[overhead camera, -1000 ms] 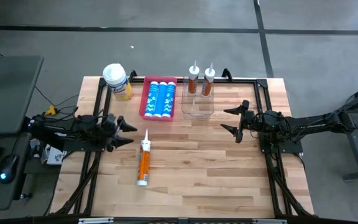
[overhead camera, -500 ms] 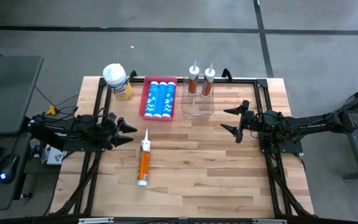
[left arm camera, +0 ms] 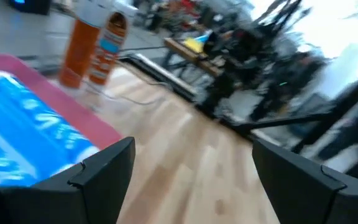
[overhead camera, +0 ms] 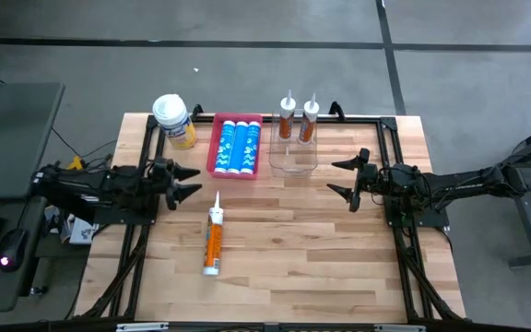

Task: Sort silicone sealant tubes
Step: Put the orange silicone sealant into the transparent bin

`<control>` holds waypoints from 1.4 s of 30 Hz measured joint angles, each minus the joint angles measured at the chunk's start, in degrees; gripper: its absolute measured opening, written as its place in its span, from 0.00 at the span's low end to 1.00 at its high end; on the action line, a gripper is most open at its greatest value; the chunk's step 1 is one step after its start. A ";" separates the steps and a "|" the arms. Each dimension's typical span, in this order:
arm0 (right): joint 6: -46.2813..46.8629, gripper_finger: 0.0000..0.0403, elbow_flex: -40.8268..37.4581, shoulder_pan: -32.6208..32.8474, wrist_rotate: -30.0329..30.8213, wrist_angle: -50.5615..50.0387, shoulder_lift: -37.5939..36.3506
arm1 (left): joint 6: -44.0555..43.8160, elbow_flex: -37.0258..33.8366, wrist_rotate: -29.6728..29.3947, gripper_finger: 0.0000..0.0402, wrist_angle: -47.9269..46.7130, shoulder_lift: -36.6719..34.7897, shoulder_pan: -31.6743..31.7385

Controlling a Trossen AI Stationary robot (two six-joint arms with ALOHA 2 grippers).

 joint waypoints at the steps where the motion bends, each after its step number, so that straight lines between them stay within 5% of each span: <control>1: 0.00 0.80 0.00 -0.01 0.01 -0.01 0.01 | 0.54 1.21 -1.02 0.79 -1.01 1.63 -0.02; 19: -0.01 0.80 0.00 -0.01 -0.01 0.00 0.00 | -12.03 28.51 -5.74 0.79 -24.31 29.35 0.01; 27: -0.02 0.80 0.00 -0.02 0.00 0.01 0.02 | -27.89 42.34 -8.47 0.79 -43.40 37.96 0.58; 32: -0.02 0.80 0.00 -0.02 0.00 -0.01 0.02 | -41.12 47.17 -1.80 0.79 -54.62 42.89 4.19; 42: -0.02 0.80 0.00 0.00 -0.01 -0.01 0.02 | -47.07 47.67 12.64 0.79 -57.69 52.95 5.25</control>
